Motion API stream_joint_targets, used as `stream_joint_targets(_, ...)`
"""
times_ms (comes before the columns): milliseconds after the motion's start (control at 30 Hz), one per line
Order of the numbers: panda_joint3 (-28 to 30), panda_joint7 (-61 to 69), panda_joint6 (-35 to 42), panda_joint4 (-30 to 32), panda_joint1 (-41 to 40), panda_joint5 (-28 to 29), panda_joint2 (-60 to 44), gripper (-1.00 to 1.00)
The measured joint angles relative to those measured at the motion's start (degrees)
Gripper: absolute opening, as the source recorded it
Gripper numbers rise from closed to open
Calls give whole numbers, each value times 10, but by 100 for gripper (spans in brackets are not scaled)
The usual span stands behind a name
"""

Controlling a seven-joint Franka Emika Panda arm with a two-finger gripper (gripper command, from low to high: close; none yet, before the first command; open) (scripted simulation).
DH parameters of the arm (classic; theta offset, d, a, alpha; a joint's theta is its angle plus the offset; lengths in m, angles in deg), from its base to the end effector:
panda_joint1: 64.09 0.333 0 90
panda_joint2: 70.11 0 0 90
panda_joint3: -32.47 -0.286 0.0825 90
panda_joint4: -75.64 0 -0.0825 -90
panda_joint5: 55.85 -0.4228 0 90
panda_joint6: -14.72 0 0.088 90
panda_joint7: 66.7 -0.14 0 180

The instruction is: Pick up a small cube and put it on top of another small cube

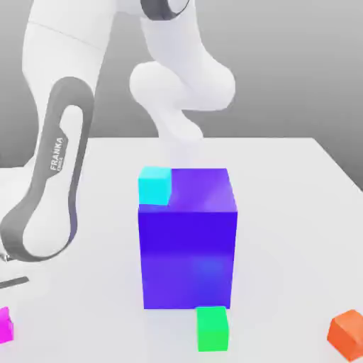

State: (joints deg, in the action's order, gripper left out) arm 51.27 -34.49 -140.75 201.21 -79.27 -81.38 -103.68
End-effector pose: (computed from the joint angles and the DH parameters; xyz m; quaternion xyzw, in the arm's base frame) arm 0.4292 -0.3325 0.0338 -0.9811 0.1934 0.0006 0.0006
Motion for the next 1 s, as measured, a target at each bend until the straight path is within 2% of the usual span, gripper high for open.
stream_joint_targets(167, 46, -39, 55, 22, 37, 52, 78, -100)
stream_joint_targets(233, 48, -73, 63, 36, 65, 61, 99, -100)
stream_joint_targets(600, 18, -308, 64, 125, 231, 117, 195, -100)
stream_joint_targets(933, -33, -564, 53, 209, 367, 225, 294, -100)
stream_joint_targets(1000, -38, -573, 28, 214, 373, 218, 276, -100)
